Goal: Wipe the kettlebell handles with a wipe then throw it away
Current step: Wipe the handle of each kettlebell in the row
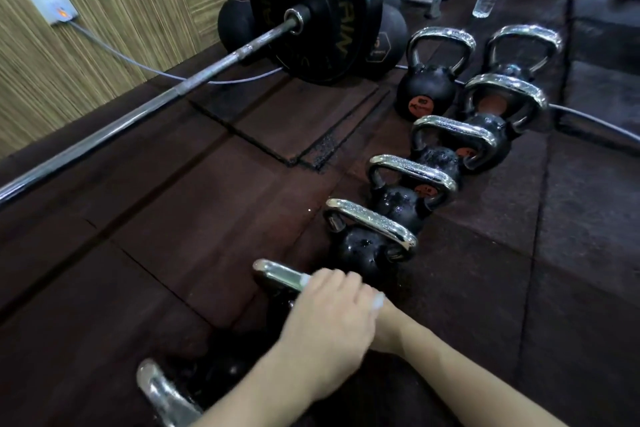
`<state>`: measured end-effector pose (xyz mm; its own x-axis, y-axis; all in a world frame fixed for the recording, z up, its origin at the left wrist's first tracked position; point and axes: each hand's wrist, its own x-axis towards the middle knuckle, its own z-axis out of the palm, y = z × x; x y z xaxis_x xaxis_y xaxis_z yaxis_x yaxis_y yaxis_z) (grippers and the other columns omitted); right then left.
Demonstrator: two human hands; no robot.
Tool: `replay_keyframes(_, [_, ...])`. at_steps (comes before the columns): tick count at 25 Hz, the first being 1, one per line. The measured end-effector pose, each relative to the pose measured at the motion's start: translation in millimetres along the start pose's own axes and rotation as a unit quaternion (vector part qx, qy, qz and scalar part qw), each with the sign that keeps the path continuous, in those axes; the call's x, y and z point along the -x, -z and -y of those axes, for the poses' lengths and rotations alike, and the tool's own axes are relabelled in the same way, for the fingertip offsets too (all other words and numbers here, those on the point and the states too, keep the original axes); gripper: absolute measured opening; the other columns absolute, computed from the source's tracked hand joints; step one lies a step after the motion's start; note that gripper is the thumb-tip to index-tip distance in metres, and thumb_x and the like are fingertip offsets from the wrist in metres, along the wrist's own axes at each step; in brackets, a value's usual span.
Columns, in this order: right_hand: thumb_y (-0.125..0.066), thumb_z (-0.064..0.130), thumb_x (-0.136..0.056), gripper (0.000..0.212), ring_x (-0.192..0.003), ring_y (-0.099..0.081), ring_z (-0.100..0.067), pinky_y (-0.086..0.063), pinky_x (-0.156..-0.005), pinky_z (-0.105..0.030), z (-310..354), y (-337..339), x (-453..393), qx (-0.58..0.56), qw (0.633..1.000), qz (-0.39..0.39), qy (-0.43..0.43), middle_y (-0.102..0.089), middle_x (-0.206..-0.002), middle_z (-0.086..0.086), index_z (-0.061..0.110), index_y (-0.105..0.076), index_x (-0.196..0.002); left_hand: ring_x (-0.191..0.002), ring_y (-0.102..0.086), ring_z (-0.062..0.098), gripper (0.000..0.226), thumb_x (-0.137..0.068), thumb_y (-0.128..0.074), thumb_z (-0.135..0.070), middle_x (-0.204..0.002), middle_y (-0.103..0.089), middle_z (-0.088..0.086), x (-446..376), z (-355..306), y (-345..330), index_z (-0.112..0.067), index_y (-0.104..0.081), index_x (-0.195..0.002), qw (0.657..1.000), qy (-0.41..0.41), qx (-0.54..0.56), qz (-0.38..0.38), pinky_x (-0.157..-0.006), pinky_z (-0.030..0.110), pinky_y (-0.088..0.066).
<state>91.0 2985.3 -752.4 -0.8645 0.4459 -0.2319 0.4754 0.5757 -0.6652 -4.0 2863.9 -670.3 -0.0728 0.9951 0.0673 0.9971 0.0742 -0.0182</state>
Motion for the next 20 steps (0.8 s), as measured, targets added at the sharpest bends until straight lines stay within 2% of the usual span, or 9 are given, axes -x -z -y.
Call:
replay_keyframes(2, [-0.045,-0.005,-0.1,0.036,-0.053,-0.046,0.031,-0.04,-0.077,-0.001,7.6,6.6,-5.0,0.038,0.997,0.068,0.009,-0.034,-0.081,0.02,-0.004,-0.045,-0.136,-0.083,-0.057,0.031,0.018,-0.092,-0.055,-0.03,-0.088,-0.06,0.004,-0.5,-15.8,-7.3,-0.016,-0.066,-0.095,0.998,-0.052,-0.024,0.031,-0.089,0.047,-0.039])
replay_keyframes(3, [-0.049,-0.001,-0.101,0.037,-0.063,-0.05,0.027,-0.04,-0.081,-0.003,11.7,9.2,-2.1,0.089,0.991,0.098,0.019,-0.034,-0.082,0.018,-0.003,-0.047,-0.137,-0.083,-0.057,0.03,0.018,-0.092,-0.055,-0.031,-0.089,-0.06,0.003,1.0,-11.5,-8.3,-0.017,-0.066,-0.095,0.998,-0.057,-0.032,0.004,-0.089,0.046,-0.038])
replay_keyframes(5, [-0.072,0.027,-0.087,0.043,-0.101,-0.055,0.005,-0.043,-0.096,-0.021,13.2,4.7,-3.3,0.032,0.991,0.129,-0.033,-0.053,-0.097,0.019,0.024,-0.059,-0.128,-0.081,-0.056,0.027,0.02,-0.099,-0.049,-0.035,-0.087,-0.059,0.0,3.9,14.9,0.2,-0.02,-0.063,-0.096,0.998,-0.029,0.022,-0.048,-0.083,0.045,-0.043])
replay_keyframes(7, [-0.089,0.047,-0.056,0.084,-0.117,-0.056,0.001,-0.045,-0.103,-0.026,13.7,2.7,-4.1,-0.055,0.994,0.084,-0.036,-0.061,-0.115,0.027,0.038,-0.052,-0.131,-0.079,-0.058,0.026,0.028,-0.103,-0.042,-0.035,-0.082,-0.06,-0.001,9.0,50.7,10.9,-0.022,-0.063,-0.09,0.998,0.028,0.04,-0.049,-0.079,0.045,-0.049])
replay_keyframes(9, [-0.092,0.059,-0.044,0.119,-0.131,-0.051,-0.002,-0.04,-0.113,-0.03,4.8,-1.7,-5.0,-0.086,0.994,0.072,-0.017,-0.057,-0.139,0.017,0.037,-0.04,-0.149,-0.076,-0.061,0.029,0.046,-0.106,-0.025,-0.04,-0.081,-0.061,0.001,12.0,84.4,17.0,-0.02,-0.063,-0.088,0.995,0.088,0.003,0.045,-0.072,0.046,-0.054])
replay_keyframes(12, [-0.081,0.076,-0.041,0.134,-0.141,-0.04,-0.003,-0.034,-0.119,-0.031,-0.6,-4.1,-5.4,-0.092,0.992,0.078,-0.018,-0.044,-0.153,0.015,0.037,-0.023,-0.156,-0.098,-0.064,0.034,0.082,-0.099,0.009,-0.063,-0.105,-0.067,0.004,8.5,106.8,22.7,-0.02,-0.061,-0.105,0.969,0.172,0.082,0.155,-0.085,0.047,-0.054])
replay_keyframes(15, [-0.089,0.066,-0.045,0.133,-0.145,-0.033,-0.003,-0.03,-0.121,-0.032,-6.8,-6.6,-7.7,-0.087,0.992,0.092,-0.012,-0.037,-0.157,0.017,0.041,-0.019,-0.156,-0.114,-0.062,0.03,0.038,-0.11,-0.024,-0.033,-0.124,-0.066,-0.001,-5.1,88.9,33.8,-0.025,-0.06,-0.12,0.965,0.163,0.02,0.205,-0.091,0.041,-0.053])
replay_keyframes(18, [-0.09,0.059,-0.049,0.123,-0.141,-0.038,0.001,-0.035,-0.117,-0.03,-13.8,-13.8,-10.7,-0.077,0.994,0.08,-0.015,-0.041,-0.153,0.021,0.043,-0.026,-0.153,-0.11,-0.065,0.037,0.028,-0.106,-0.038,-0.03,-0.119,-0.068,0.004,-26.0,46.3,44.2,-0.022,-0.061,-0.121,0.964,0.048,-0.096,0.242,-0.081,0.044,-0.043])
replay_keyframes(20, [-0.082,0.059,-0.063,0.103,-0.14,-0.039,0.001,-0.035,-0.115,-0.026,-13.2,-16.2,-13.7,-0.056,0.996,0.068,0.005,-0.043,-0.152,0.021,0.038,-0.033,-0.151,-0.107,-0.066,0.036,0.027,-0.101,-0.046,-0.027,-0.116,-0.071,0.007,-37.4,13.5,39.8,-0.02,-0.065,-0.119,0.966,0.021,-0.083,0.246,-0.077,0.045,-0.033])
